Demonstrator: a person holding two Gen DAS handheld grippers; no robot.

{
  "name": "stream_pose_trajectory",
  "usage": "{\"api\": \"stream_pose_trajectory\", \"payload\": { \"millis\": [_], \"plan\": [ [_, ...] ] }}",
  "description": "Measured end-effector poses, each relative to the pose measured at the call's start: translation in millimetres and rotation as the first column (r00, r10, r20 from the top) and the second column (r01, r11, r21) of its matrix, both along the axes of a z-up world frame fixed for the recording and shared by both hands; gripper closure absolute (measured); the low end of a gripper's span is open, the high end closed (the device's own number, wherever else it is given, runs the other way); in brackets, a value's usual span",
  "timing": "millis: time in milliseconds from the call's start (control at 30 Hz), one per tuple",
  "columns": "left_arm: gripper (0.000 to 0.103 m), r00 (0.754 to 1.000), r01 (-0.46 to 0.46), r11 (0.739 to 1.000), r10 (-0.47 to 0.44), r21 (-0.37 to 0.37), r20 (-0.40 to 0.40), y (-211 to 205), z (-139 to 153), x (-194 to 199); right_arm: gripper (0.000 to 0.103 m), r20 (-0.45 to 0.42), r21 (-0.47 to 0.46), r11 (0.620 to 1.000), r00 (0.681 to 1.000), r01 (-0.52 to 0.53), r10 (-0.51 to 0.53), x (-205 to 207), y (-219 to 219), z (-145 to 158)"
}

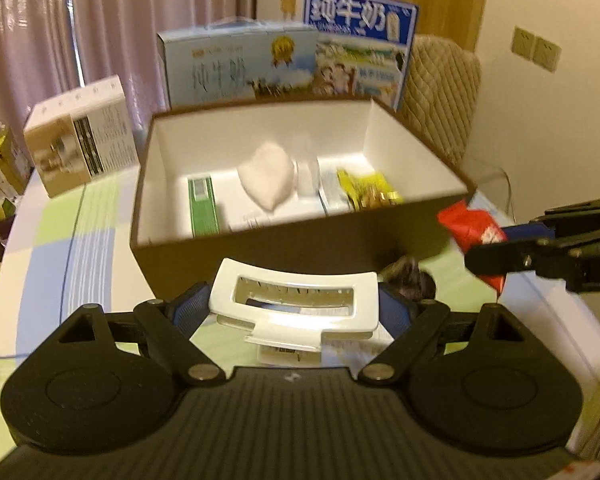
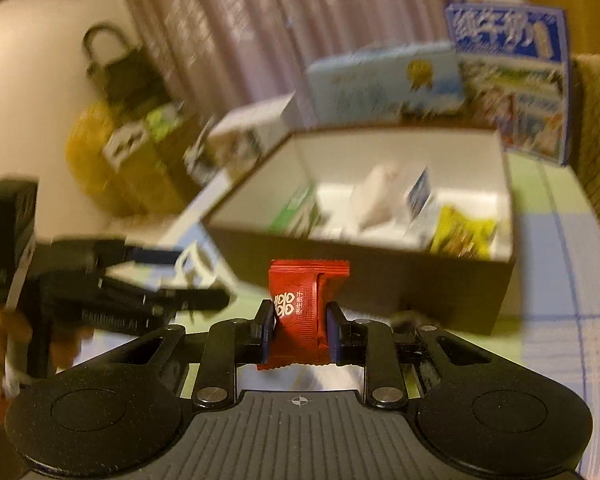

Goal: Organize objects
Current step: 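Carry the clip with the left tool while the right tool carries the red packet over the brown box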

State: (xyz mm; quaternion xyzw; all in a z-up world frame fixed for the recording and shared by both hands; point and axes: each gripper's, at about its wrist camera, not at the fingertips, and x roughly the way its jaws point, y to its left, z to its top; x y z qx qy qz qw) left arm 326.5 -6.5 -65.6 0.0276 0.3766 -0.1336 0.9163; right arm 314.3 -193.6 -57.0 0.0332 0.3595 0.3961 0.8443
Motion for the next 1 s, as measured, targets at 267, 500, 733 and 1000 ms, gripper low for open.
{"api": "stream_pose_trajectory", "payload": {
  "millis": [267,500,733,1000],
  "plan": [
    [0.018,0.996,-0.086,0.995,0.087,-0.057,0.017,-7,22,51,0.080,0.052,0.032,0.984,0.983,0.174,-0.175,50,4,34],
    [0.018,0.991,-0.135,0.988,0.136,-0.074,0.009,-11,19,92,0.080,0.061,-0.023,0.971,0.970,0.239,-0.237,96,17,22],
    [0.018,0.989,-0.146,0.984,0.143,-0.106,-0.031,-24,4,119,0.079,0.032,-0.101,0.957,0.962,0.273,-0.271,121,20,-11],
    [0.018,0.983,-0.169,0.980,0.160,-0.106,-0.089,-31,-18,137,0.079,0.031,-0.176,0.939,0.955,0.295,-0.294,133,19,-31]
  ]
}}
